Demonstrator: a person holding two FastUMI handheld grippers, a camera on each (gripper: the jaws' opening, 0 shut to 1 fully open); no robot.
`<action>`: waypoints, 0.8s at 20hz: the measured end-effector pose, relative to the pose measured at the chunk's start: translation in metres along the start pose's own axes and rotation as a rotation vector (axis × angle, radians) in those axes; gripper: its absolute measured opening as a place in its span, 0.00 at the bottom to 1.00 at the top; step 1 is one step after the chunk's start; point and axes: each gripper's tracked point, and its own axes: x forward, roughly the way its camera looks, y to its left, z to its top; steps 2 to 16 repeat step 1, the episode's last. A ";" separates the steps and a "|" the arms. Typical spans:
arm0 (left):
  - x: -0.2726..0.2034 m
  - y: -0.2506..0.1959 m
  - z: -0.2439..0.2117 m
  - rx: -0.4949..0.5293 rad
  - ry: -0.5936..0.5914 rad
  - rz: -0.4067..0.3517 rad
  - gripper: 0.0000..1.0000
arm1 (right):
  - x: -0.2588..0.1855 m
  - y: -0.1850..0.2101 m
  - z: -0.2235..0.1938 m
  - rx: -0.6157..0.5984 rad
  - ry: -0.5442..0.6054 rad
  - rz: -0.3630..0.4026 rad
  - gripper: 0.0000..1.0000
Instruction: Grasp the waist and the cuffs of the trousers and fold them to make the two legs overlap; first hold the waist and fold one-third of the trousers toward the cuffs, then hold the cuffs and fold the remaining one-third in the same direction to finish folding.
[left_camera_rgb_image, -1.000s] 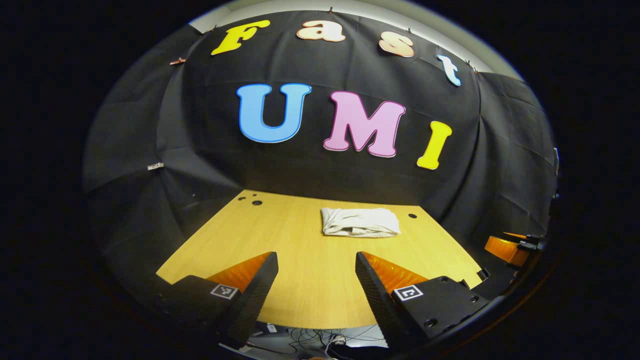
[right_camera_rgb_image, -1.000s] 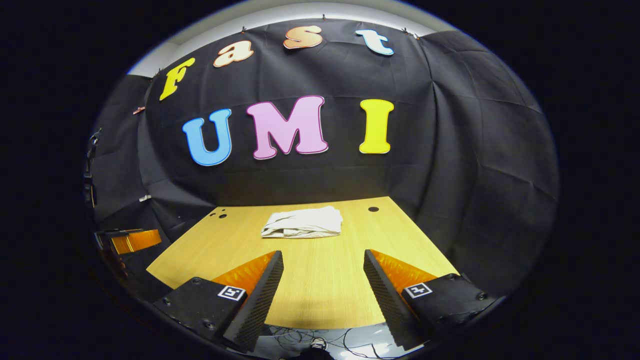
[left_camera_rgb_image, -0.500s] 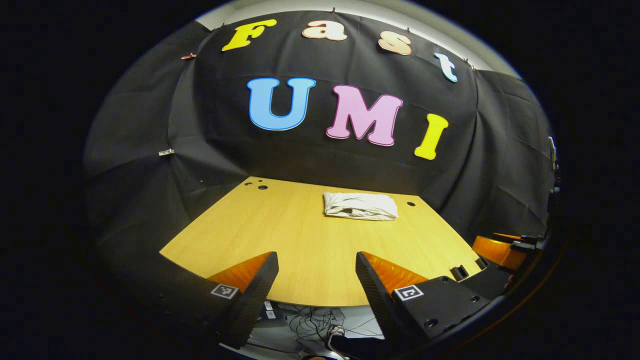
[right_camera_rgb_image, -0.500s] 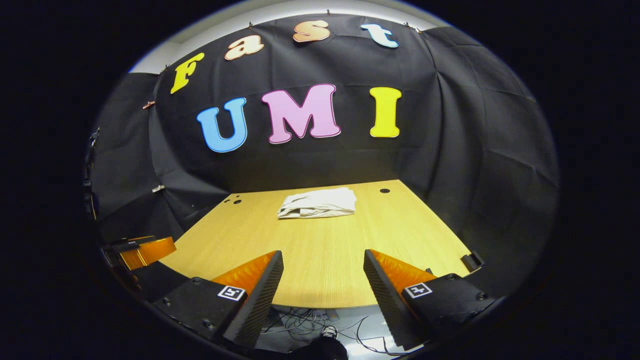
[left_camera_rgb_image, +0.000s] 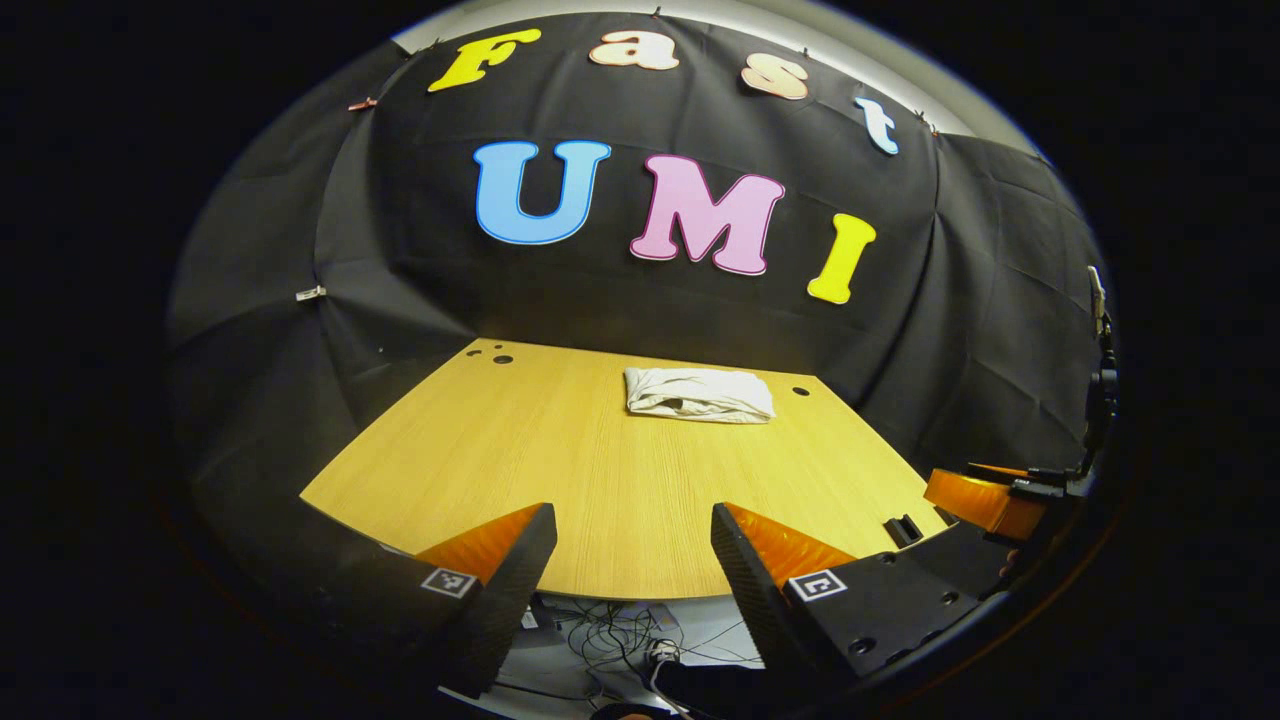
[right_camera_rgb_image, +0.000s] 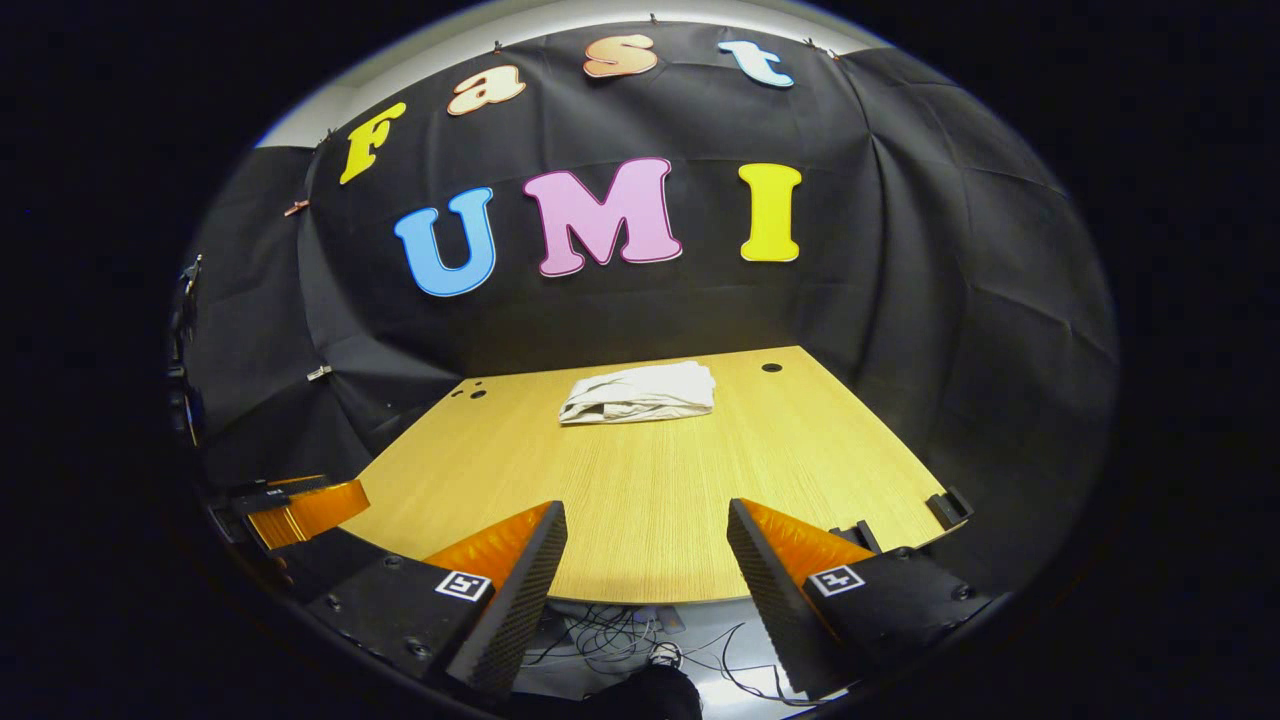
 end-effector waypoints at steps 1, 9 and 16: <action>0.000 0.000 -0.001 -0.003 0.004 -0.001 0.97 | -0.002 0.000 -0.002 0.003 0.004 -0.001 0.98; 0.000 0.000 -0.001 -0.003 0.004 -0.001 0.97 | -0.002 0.000 -0.002 0.003 0.004 -0.001 0.98; 0.000 0.000 -0.001 -0.003 0.004 -0.001 0.97 | -0.002 0.000 -0.002 0.003 0.004 -0.001 0.98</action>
